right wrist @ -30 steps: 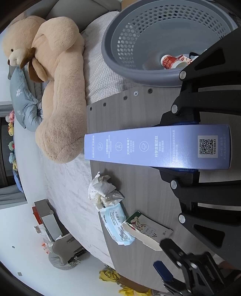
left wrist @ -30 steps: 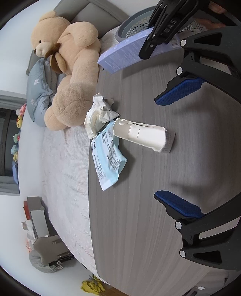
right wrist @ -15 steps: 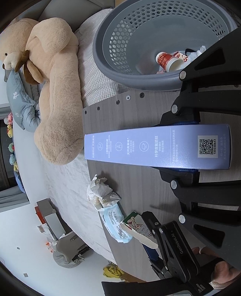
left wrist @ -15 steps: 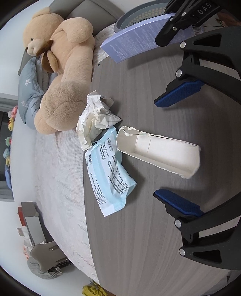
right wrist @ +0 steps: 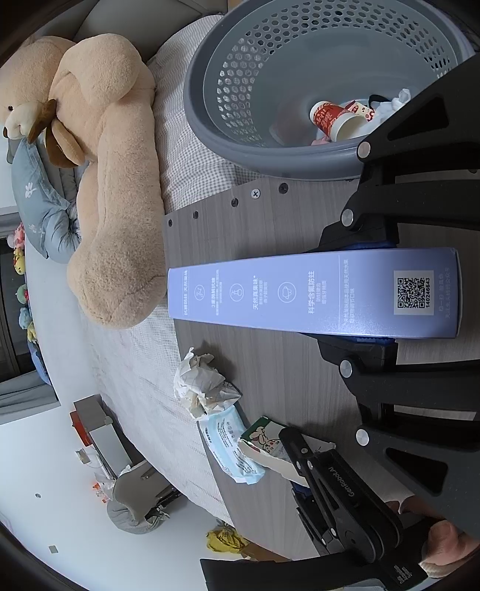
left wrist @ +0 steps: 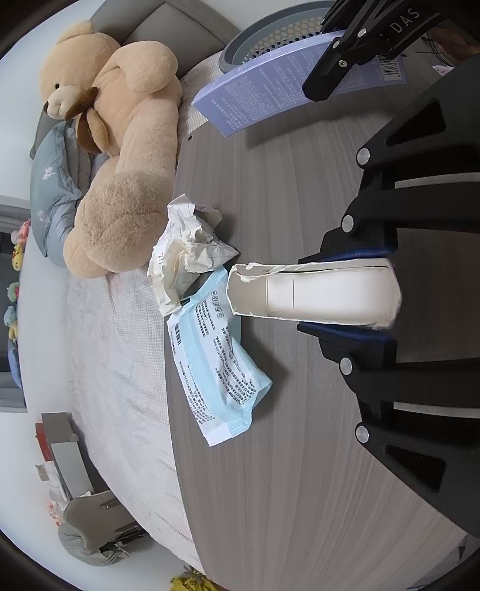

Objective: Collect trash
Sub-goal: 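Carry lavender box and white carton over the grey basket and open both tools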

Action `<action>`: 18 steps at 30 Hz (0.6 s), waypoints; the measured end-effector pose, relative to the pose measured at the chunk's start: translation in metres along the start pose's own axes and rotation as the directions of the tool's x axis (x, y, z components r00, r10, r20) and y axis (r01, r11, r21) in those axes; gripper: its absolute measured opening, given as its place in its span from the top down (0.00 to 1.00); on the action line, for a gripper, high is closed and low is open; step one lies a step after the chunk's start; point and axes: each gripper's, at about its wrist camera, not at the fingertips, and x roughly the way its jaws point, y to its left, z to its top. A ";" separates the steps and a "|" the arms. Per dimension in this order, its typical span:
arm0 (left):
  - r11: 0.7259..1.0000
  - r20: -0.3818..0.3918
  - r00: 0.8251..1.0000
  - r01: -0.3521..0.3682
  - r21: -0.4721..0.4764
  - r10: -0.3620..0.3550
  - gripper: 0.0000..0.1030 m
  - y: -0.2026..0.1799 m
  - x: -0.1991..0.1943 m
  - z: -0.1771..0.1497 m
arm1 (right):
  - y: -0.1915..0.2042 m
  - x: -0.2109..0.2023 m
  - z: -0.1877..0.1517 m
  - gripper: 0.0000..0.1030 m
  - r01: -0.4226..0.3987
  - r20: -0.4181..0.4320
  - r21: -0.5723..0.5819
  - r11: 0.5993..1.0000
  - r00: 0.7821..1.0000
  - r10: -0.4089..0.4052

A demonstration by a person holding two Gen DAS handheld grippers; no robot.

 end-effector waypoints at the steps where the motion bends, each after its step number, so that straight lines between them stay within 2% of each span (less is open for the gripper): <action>1: 1.000 0.002 1.000 0.000 0.000 0.000 0.73 0.000 -0.002 -0.001 | 0.000 -0.001 0.000 0.70 0.000 0.002 0.000 1.000 1.000 0.000; 8: 0.999 0.062 0.998 -0.029 0.032 0.027 0.73 -0.012 -0.029 -0.005 | -0.001 -0.015 -0.002 0.70 0.005 0.018 -0.002 1.000 1.000 -0.005; 18: 0.996 0.130 0.991 0.015 0.083 -0.026 0.73 -0.050 -0.072 -0.009 | -0.021 -0.055 -0.015 0.70 0.018 0.060 0.025 1.000 0.998 -0.020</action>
